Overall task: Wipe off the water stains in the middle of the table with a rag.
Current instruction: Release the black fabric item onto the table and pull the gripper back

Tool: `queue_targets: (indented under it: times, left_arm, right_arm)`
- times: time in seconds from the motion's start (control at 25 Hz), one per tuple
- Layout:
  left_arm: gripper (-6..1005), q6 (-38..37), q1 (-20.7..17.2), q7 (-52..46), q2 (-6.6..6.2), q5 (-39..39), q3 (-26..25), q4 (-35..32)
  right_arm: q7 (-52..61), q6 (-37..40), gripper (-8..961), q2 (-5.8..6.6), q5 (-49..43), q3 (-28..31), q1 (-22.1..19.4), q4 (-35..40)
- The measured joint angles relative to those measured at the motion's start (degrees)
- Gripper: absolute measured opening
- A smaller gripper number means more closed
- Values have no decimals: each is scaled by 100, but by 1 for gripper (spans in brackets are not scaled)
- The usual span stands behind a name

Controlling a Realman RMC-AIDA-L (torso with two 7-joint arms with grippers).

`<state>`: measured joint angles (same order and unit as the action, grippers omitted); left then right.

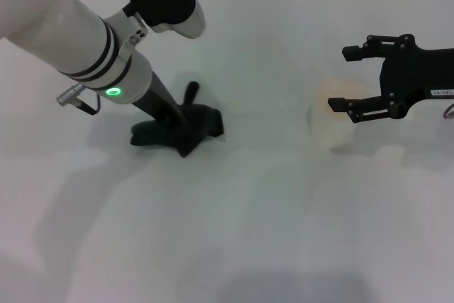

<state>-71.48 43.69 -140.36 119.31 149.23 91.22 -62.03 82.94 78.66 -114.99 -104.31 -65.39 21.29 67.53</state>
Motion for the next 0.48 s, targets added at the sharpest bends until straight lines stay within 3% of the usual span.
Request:
queue_targets:
  times: [0.48]
  left_arm:
    - [151, 90, 4, 19, 12, 112, 83, 71]
  right_arm:
    - [11, -15, 850, -2, 6, 0, 32, 6]
